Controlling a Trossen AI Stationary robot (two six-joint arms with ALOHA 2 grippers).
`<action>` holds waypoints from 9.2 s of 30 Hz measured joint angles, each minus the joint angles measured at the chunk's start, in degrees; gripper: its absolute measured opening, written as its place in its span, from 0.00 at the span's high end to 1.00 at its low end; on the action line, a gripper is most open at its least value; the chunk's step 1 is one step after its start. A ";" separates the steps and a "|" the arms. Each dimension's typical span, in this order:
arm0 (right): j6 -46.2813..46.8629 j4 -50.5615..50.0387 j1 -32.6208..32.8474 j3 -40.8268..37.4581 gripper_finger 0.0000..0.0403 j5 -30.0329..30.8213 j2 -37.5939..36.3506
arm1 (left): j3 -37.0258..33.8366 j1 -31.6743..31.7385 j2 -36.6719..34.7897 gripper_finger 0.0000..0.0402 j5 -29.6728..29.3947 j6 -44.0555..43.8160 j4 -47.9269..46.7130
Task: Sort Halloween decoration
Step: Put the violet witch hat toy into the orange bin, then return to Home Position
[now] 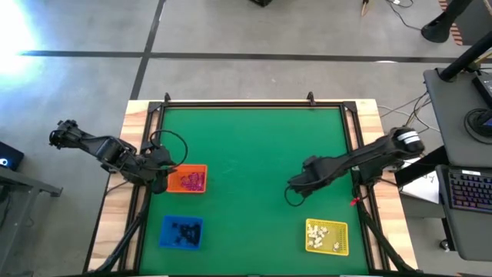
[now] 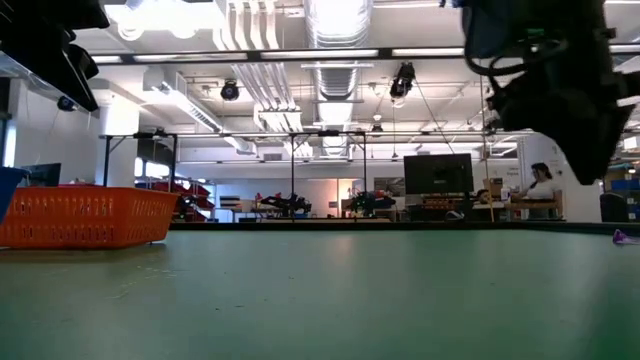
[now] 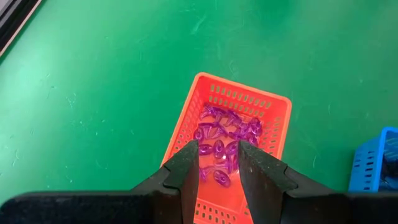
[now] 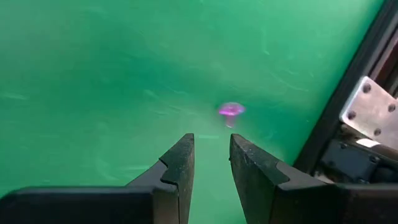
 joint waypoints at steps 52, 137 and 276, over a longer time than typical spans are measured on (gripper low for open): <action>-9.07 22.63 -10.49 -25.75 0.79 -6.45 -11.58 | 0.00 -0.02 0.01 0.77 -0.22 -2.11 0.07; -36.54 48.58 -14.38 57.05 0.98 -16.88 43.51 | 0.00 -0.01 -0.40 0.77 -1.09 -4.65 0.04; -79.55 79.58 41.65 25.41 0.82 5.41 4.99 | -23.32 -0.01 -36.22 0.77 -13.11 11.85 51.89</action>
